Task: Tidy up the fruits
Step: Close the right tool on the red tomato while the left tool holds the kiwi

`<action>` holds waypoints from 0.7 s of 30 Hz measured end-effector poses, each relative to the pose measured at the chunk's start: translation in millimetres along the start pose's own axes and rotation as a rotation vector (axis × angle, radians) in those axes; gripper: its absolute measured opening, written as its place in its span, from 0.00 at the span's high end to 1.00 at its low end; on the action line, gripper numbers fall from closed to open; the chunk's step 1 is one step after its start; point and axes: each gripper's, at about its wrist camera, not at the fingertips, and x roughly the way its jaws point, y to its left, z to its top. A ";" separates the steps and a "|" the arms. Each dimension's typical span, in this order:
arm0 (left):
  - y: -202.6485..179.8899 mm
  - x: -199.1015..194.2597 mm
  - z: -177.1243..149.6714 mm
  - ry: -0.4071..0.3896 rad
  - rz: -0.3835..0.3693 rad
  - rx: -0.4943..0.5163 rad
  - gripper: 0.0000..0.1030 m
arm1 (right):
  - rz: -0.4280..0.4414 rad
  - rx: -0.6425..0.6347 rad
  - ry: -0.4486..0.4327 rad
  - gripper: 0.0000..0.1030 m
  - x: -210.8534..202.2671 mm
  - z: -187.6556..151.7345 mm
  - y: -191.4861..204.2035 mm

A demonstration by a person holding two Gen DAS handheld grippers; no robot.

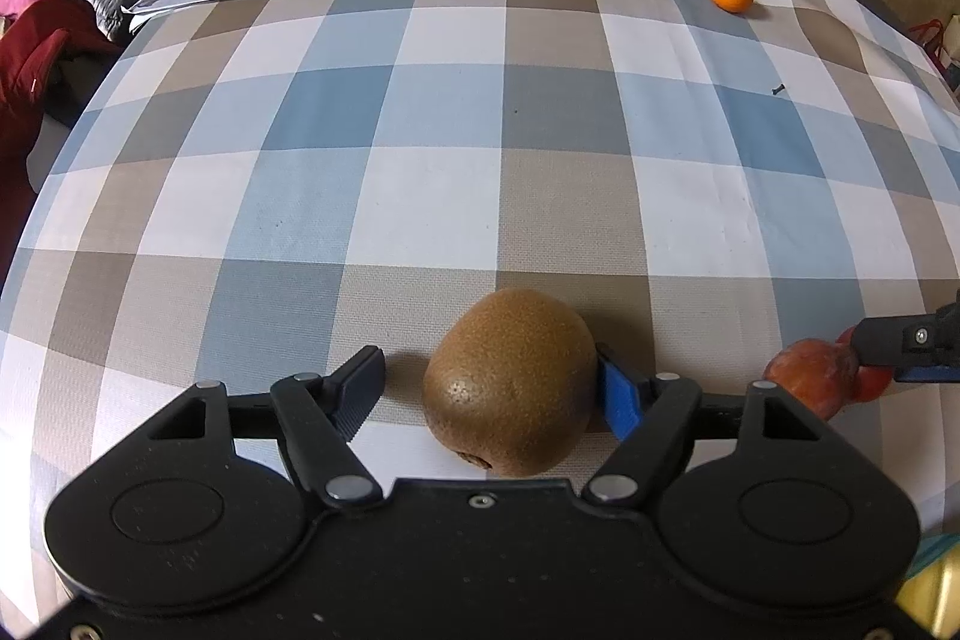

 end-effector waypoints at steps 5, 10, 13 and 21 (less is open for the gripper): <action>0.0 0.3 0.6 0.002 0.000 0.000 0.25 | 0.006 -0.002 0.033 0.61 -2.9 -2.4 -4.8; 0.1 0.4 0.7 0.002 0.001 0.001 0.25 | 0.002 -0.021 0.030 0.61 -4.7 -8.8 -4.7; 0.1 0.3 0.8 0.003 0.001 0.000 0.25 | -0.014 -0.024 0.006 0.61 -4.3 -7.5 0.2; 0.2 0.3 0.8 0.003 0.001 0.001 0.25 | -0.016 -0.022 -0.029 0.57 -0.8 -1.5 0.6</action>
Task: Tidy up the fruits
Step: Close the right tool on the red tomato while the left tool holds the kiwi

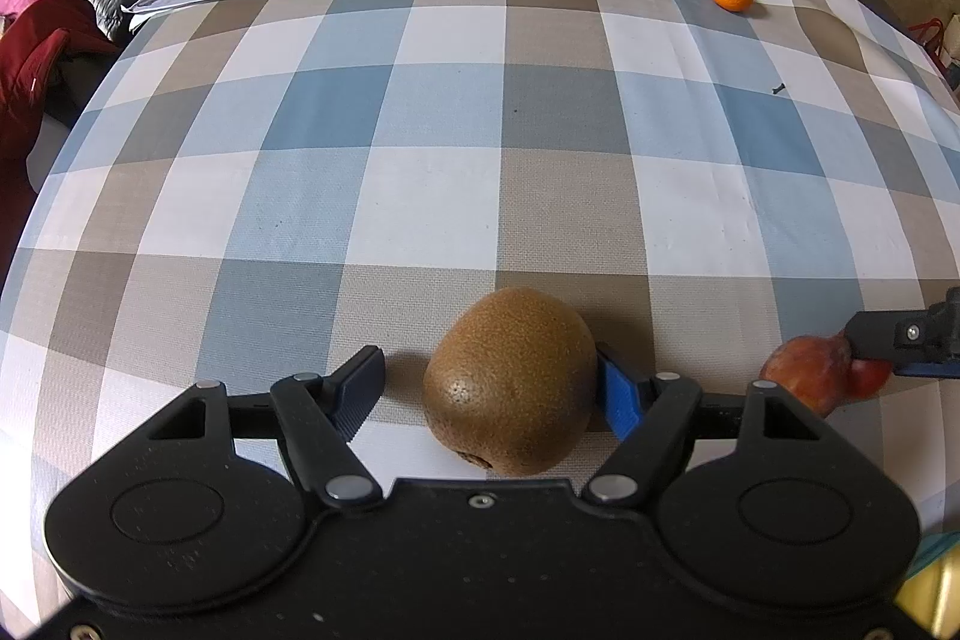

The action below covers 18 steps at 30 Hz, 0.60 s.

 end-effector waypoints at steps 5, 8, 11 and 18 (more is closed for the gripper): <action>0.0 0.1 0.0 0.000 0.000 -0.001 0.25 | 0.024 0.020 0.010 0.56 5.5 6.1 -4.1; 0.7 0.9 -0.2 0.002 0.004 -0.005 0.23 | 0.030 0.016 0.021 0.56 4.8 5.8 -5.3; 0.6 1.2 -0.2 0.004 0.005 -0.006 0.23 | 0.024 -0.015 0.022 0.56 0.6 0.5 -4.4; 0.5 1.4 0.0 0.005 0.005 -0.006 0.23 | -0.011 -0.075 0.039 0.53 9.8 -1.4 13.3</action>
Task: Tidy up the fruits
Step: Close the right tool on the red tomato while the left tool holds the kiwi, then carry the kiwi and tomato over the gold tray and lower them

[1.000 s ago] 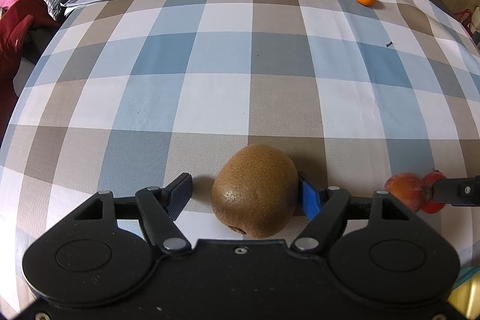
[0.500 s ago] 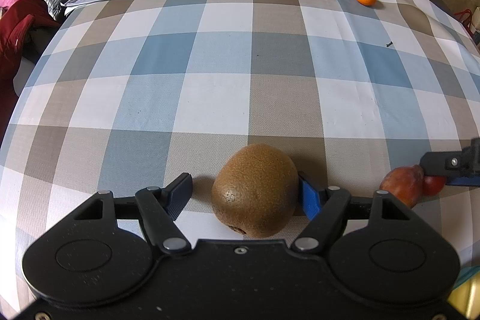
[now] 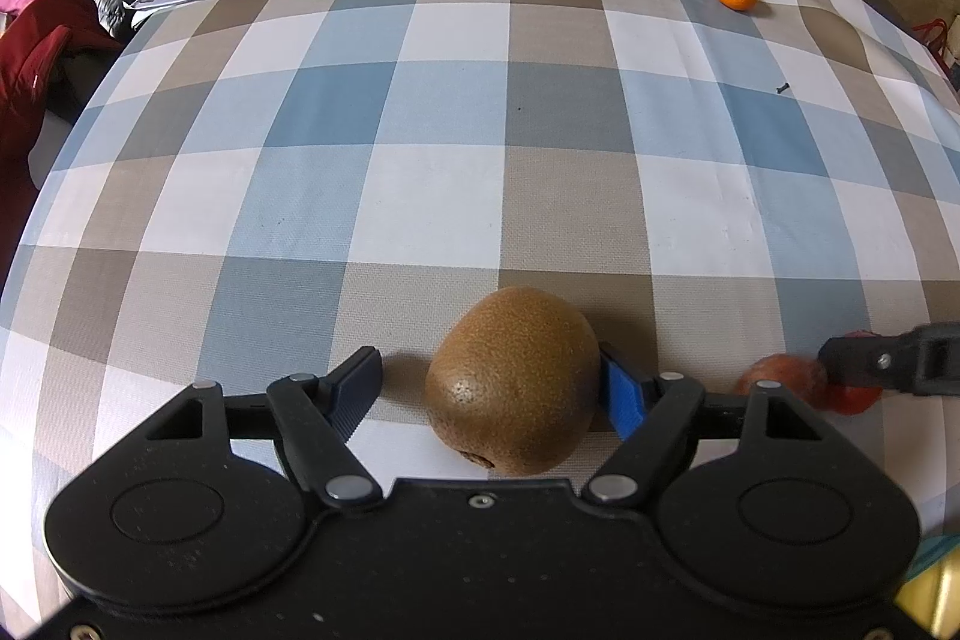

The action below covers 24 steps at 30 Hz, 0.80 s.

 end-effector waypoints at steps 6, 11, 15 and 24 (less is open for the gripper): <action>-0.2 -0.1 0.4 0.000 0.000 0.000 0.23 | -0.085 -0.084 -0.026 0.59 1.2 -8.3 16.4; -0.1 0.6 1.2 0.007 0.000 -0.001 0.23 | -0.074 -0.084 -0.012 0.67 -1.5 -11.3 11.8; 0.1 1.7 3.3 0.020 -0.001 -0.003 0.23 | -0.099 -0.075 -0.021 0.67 -6.2 -17.5 6.8; 0.7 1.5 2.9 0.018 -0.005 0.000 0.24 | -0.078 -0.002 -0.036 0.67 -28.5 -37.0 -18.0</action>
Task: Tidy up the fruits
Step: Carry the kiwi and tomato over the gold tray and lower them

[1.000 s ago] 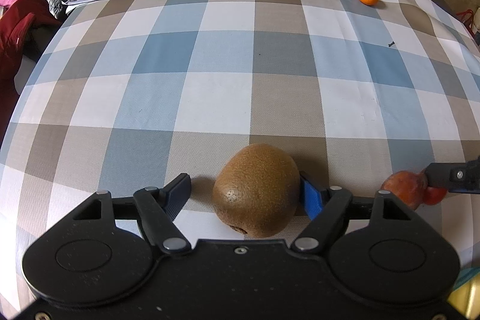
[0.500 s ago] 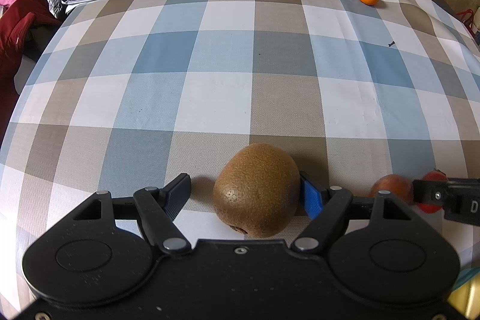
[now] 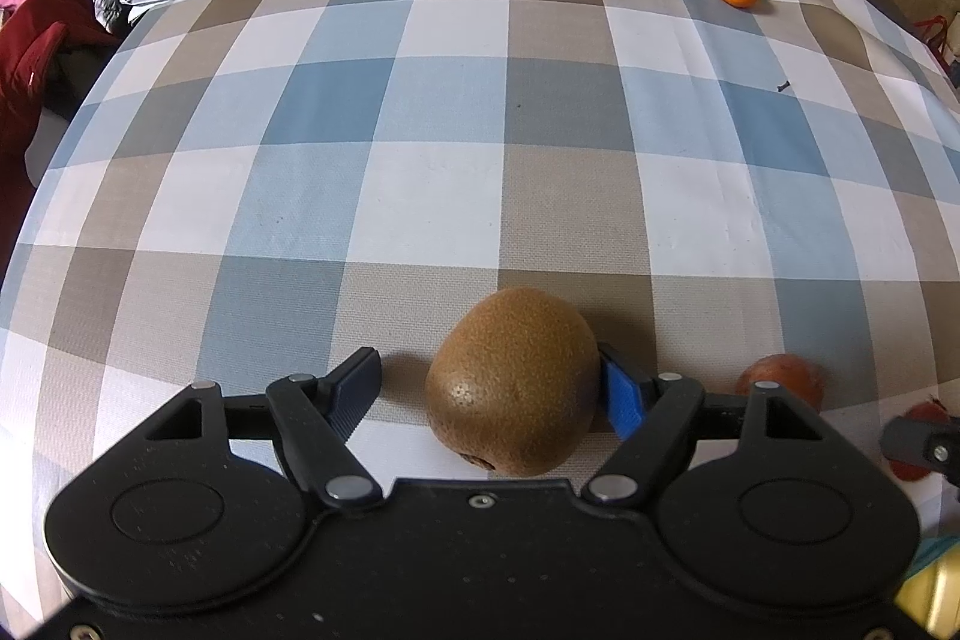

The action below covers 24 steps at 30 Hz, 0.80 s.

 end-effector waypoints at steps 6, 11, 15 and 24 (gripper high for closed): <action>-5.2 -4.6 -4.3 -0.033 -0.018 0.027 0.41 | 0.014 0.030 -0.023 0.67 -21.4 -15.3 -14.0; -22.4 -9.4 -11.5 -0.069 0.049 0.080 0.41 | 0.030 0.050 -0.048 0.67 -40.7 -31.6 -23.9; -25.3 -10.8 -11.9 -0.055 0.062 0.085 0.42 | 0.046 0.060 -0.067 0.67 -55.0 -46.5 -30.2; -23.6 -54.8 -25.9 -0.050 0.000 0.023 0.42 | 0.061 0.064 -0.117 0.67 -80.9 -77.0 -39.8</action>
